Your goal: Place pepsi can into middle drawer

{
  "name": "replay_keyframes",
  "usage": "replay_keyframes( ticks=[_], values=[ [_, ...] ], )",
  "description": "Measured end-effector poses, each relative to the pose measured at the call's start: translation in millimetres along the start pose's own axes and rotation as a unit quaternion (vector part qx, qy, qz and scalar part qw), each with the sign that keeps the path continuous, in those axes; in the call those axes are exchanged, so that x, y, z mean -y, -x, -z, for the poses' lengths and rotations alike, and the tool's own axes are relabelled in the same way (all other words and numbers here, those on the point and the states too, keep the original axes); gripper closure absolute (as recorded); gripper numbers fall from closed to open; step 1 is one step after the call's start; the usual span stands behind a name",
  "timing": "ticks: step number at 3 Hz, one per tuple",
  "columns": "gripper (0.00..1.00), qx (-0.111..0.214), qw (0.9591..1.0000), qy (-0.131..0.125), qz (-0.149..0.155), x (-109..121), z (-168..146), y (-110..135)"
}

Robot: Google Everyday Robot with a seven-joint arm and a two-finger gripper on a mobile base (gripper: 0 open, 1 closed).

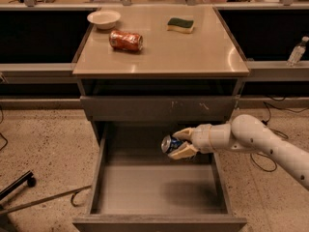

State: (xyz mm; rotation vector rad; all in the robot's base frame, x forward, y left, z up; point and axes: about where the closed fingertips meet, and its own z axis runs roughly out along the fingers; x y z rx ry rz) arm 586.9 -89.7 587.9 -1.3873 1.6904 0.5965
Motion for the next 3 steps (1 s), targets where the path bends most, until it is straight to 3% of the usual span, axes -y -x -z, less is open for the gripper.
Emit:
replay_keyframes(
  ticks=[1,2,3],
  values=[
    [1.00,0.002,0.9991,-0.039,-0.016,7,-44,-54],
    [1.00,0.000,0.9979,-0.054,-0.035,2,-85,-86],
    [1.00,0.000,0.9976,-0.058,-0.038,3,-87,-88]
  ],
)
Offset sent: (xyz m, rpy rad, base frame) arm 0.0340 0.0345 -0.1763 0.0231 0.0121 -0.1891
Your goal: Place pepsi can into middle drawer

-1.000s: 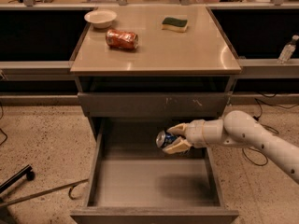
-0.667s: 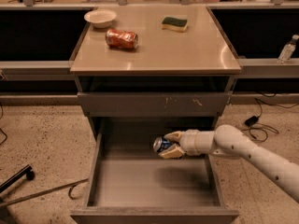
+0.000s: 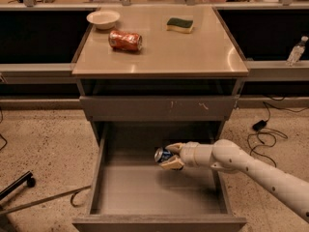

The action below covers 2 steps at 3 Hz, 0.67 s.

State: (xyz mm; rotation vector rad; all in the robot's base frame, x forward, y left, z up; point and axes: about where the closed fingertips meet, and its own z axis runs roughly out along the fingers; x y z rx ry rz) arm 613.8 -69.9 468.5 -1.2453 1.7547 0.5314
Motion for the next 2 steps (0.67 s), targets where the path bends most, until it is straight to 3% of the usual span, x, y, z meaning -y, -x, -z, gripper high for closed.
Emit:
replay_keyframes(
  ticks=[1,2],
  values=[
    [1.00,-0.006,1.0000,0.001,0.006,-1,0,2],
    [1.00,-0.013,0.9998,0.014,-0.009,-20,-14,-15]
  ],
)
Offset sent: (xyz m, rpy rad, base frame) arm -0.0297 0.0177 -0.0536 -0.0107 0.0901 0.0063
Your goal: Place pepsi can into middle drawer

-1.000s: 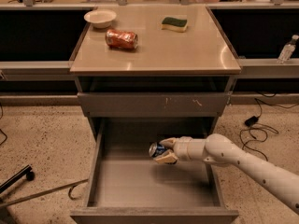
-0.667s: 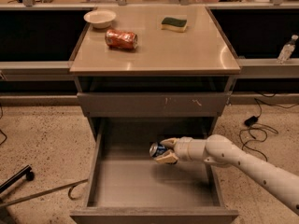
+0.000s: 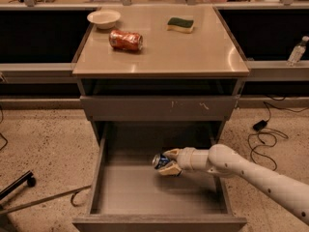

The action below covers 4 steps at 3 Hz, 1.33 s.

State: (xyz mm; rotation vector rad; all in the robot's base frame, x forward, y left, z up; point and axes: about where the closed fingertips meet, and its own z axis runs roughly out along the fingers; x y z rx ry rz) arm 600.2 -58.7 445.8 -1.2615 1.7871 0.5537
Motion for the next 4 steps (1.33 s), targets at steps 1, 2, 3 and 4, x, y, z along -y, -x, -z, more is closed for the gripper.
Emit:
replay_keyframes(
  ticks=[1,2,3,4],
  values=[
    [1.00,-0.003,0.9996,0.024,-0.014,-26.4,-20.2,-13.1],
    [0.81,-0.003,0.9996,0.025,-0.014,-26.7,-20.5,-13.2],
    [0.58,-0.003,0.9996,0.025,-0.014,-26.8,-20.5,-13.2],
    [0.34,-0.003,0.9996,0.025,-0.014,-26.8,-20.5,-13.2]
  ],
)
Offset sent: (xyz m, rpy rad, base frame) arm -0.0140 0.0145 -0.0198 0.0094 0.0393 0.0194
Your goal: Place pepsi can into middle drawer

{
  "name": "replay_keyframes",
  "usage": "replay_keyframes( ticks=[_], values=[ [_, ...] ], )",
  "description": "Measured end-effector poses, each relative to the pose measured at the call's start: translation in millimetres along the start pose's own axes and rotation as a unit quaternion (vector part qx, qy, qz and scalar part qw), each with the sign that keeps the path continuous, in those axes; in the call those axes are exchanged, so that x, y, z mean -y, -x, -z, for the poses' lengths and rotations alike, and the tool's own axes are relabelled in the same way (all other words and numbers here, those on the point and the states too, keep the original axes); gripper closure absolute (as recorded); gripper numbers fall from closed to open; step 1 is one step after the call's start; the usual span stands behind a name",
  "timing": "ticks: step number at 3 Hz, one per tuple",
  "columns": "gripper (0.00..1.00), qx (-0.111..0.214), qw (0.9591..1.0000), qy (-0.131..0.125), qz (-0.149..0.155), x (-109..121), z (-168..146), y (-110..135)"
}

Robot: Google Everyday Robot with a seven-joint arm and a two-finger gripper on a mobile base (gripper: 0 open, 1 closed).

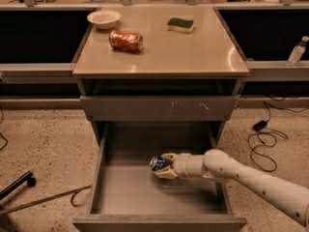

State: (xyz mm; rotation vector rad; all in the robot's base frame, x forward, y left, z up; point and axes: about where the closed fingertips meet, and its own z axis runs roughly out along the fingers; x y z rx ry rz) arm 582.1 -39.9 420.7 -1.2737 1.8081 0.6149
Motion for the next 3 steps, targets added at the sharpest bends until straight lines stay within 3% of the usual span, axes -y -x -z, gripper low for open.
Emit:
replay_keyframes(
  ticks=[1,2,3],
  values=[
    [0.11,0.000,1.0000,0.000,0.000,0.0,0.0,0.0],
    [0.00,0.000,1.0000,0.000,0.000,0.0,-0.1,0.0],
    [0.00,0.000,1.0000,0.000,0.000,0.0,-0.1,0.0]
  ],
)
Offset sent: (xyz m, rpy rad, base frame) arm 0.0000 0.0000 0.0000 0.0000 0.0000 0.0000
